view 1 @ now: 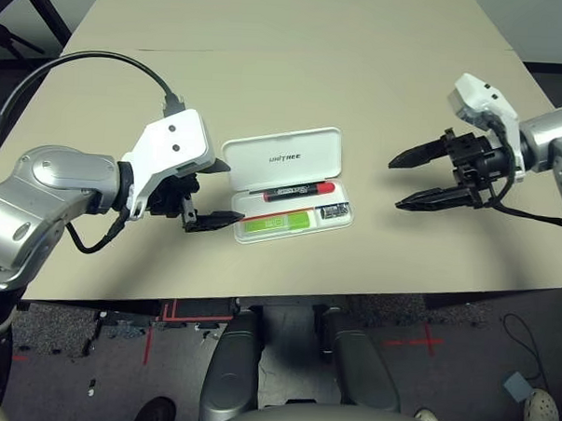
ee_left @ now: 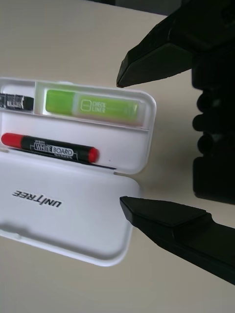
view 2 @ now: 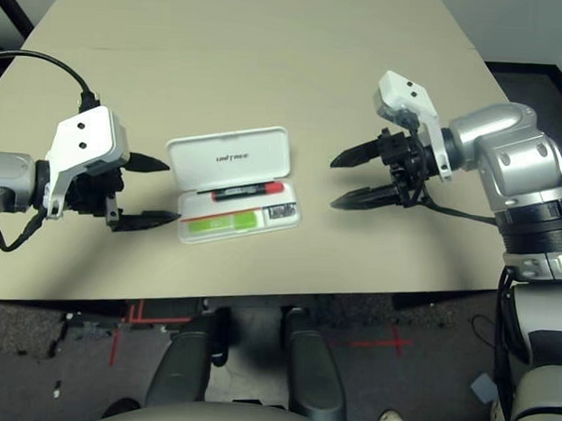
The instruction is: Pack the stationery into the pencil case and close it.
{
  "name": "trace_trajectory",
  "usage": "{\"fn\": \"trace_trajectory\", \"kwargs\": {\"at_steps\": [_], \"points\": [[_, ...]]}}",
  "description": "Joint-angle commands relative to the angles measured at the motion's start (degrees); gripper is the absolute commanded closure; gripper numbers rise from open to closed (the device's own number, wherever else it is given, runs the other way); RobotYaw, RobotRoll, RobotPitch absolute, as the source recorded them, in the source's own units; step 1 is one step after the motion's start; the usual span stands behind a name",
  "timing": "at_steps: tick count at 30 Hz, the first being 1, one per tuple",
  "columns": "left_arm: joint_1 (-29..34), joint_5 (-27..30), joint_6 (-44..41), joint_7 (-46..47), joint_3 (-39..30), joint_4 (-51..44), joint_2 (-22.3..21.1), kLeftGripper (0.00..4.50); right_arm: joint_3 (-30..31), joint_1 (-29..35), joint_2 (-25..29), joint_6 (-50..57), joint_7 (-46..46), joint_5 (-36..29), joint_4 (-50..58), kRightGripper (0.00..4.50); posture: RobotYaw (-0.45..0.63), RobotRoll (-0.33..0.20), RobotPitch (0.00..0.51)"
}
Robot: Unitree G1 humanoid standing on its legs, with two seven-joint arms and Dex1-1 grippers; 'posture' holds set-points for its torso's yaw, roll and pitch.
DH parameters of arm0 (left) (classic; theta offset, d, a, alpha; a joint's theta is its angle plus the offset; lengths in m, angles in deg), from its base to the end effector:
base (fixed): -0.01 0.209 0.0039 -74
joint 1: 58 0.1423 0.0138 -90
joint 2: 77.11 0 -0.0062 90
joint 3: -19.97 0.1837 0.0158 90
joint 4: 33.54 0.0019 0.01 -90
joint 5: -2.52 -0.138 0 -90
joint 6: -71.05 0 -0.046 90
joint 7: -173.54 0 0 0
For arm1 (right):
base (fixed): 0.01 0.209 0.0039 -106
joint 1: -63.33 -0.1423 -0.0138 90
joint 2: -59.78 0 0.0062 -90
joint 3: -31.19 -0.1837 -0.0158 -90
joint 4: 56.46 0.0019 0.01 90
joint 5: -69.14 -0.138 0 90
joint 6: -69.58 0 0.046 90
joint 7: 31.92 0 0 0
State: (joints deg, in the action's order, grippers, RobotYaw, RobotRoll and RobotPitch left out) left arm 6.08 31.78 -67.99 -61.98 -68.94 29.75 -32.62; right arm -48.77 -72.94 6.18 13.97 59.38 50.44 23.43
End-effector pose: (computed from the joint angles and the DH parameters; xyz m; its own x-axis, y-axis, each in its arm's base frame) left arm 0.2233 0.2357 0.2445 0.5020 -0.6666 -0.5510 0.8646 0.4037 0.2992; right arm 0.2960 -0.2625 0.2514 0.1221 0.8325 -0.5404 -0.9910 0.1319 -0.0209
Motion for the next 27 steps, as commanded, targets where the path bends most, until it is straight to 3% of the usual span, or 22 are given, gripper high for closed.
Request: {"fn": "trace_trajectory", "kwargs": {"at_steps": [1, 5, 11, 14, 21, 27], "points": [[0.74, -0.86, 0.59, -0.58, 0.12, 2.11, -0.25, 0.0, -2.01, 0.97, 1.04, 1.13, -1.05, -1.26, 1.92, 0.04, 0.1, 0.0, 0.196], [0.14, -1.54, 0.45, 0.25, 0.13, 5.23, 0.63, 0.99, -3.85, 1.51, 1.24, 2.4, -2.91, -2.46, 2.72, 0.0, 0.1, 0.0, 0.197], [0.36, -7.12, 5.28, 2.98, 0.93, 15.0, 2.77, 3.4, -4.84, 2.41, 1.69, 3.25, -4.03, -3.35, 3.8, 0.0, 0.08, 0.0, 0.198], [-1.68, -10.52, 8.29, 6.07, 1.21, 21.86, 5.94, 4.48, -4.96, 2.57, 1.6, 3.5, -4.57, -3.7, 4.22, 0.0, 0.08, 0.0, 0.198], [-6.3, -14.93, 14.52, 8.34, 2.2, 34.66, 14.87, 4.48, -4.82, 2.43, 1.13, 4.04, -5.98, -4.28, 5.21, 0.0, 0.07, 0.0, 0.2], [-8.56, -16.06, 16.48, 7.52, 2.61, 38.31, 18.57, 4.48, -4.92, 2.5, 1.58, 4.05, -6.42, -4.63, 5.62, 0.0, 0.06, 0.0, 0.201]]}}
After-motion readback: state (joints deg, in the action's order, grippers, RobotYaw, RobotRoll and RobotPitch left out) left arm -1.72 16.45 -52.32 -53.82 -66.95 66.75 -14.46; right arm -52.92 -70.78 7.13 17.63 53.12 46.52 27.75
